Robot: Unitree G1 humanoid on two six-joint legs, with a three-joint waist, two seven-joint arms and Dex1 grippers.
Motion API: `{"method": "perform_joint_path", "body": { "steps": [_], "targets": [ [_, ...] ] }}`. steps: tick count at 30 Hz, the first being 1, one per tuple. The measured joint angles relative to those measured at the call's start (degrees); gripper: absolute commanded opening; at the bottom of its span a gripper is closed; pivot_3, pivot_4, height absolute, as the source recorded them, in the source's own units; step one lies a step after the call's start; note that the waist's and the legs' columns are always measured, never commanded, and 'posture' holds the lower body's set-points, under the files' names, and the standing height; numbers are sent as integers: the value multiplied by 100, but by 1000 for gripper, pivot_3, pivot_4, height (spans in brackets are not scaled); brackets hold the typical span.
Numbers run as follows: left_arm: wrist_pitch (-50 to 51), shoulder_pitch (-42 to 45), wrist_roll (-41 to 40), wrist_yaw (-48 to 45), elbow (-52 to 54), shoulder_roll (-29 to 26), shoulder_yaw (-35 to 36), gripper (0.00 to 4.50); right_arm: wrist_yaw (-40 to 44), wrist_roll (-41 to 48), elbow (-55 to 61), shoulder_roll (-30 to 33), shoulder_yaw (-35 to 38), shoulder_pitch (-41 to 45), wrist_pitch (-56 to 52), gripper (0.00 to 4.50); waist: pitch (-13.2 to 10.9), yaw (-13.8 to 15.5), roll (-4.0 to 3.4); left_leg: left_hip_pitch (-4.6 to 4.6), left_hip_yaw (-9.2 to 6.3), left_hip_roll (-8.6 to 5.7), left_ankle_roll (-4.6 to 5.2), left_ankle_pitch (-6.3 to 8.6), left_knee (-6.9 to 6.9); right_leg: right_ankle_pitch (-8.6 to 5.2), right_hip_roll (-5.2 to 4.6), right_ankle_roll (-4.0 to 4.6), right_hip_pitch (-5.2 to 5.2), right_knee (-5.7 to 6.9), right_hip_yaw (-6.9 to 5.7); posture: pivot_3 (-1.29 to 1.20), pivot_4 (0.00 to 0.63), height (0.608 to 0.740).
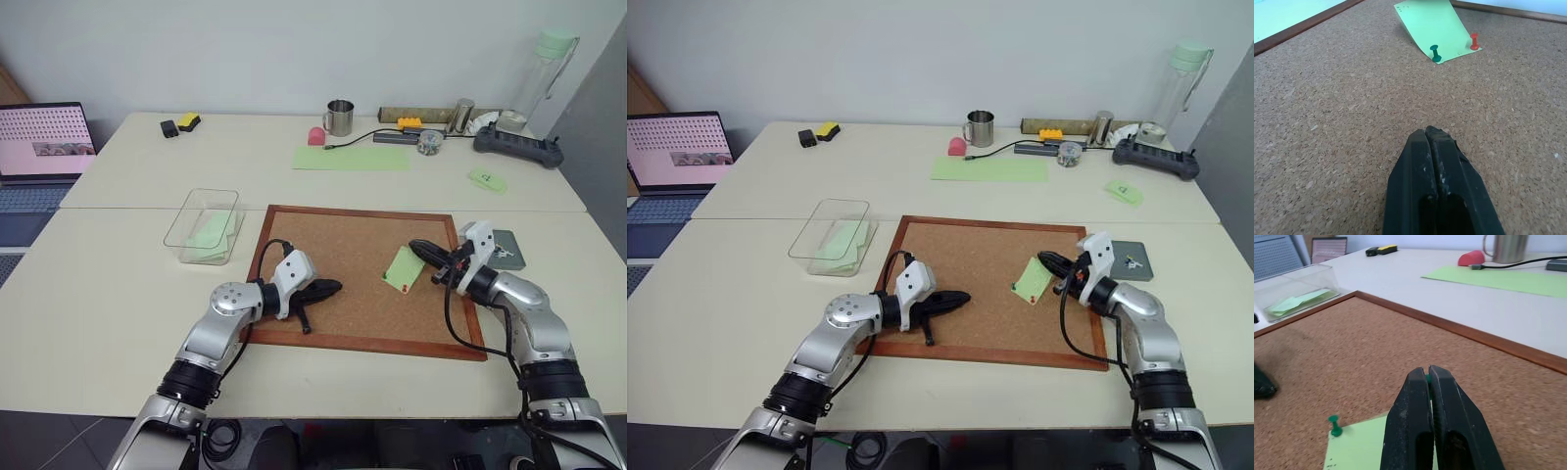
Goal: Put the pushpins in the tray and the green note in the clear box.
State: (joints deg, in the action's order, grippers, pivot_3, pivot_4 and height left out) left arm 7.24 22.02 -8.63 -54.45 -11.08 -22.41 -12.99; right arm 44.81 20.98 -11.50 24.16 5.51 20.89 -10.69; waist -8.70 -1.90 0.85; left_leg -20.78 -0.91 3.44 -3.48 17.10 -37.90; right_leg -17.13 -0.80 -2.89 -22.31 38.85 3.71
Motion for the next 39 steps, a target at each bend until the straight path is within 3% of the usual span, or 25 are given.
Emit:
{"method": "perform_joint_path", "body": {
  "steps": [10, 16, 20, 29, 39],
  "targets": [
    [0, -12, -3, -11, 13, -7, 0, 0, -373, 44, 235, 19, 226, -123, -93, 24, 0, 0, 0, 0, -6, 0, 0, 0, 1, -1, 3, 1, 0, -1, 1, 0, 150, 740],
    [0, -15, -11, -25, 16, -15, -1, 0, -1877, -336, -669, 259, 1082, 294, 123, 24, 0, 2, -1, 1, -4, -1, 1, 1, 5, -2, 3, 3, -1, -3, 3, 0, 150, 740],
    [7, -19, -21, -67, 17, -52, 15, 0, -2190, -551, -1114, 460, 1143, 311, 74, 24, 0, -16, -2, 4, -5, 0, 2, 1, 8, -3, 9, 6, 0, -2, 11, 0, 150, 740],
    [24, -13, -30, -76, 19, -49, 17, 0, -2330, -623, -1420, 453, 1121, 510, 4, 1845, -4, -15, -8, 3, -6, 0, 3, 2, 7, -3, 9, 6, -1, -2, 10, 0, 150, 740],
    [59, 1, -31, -73, 19, -51, 21, 0, -2188, -570, -1466, 451, 1126, 501, 33, 1845, -4, -16, -8, 4, -5, 0, 5, 3, 7, -3, 9, 6, -1, -3, 12, 0, 150, 740]
  ]
}}
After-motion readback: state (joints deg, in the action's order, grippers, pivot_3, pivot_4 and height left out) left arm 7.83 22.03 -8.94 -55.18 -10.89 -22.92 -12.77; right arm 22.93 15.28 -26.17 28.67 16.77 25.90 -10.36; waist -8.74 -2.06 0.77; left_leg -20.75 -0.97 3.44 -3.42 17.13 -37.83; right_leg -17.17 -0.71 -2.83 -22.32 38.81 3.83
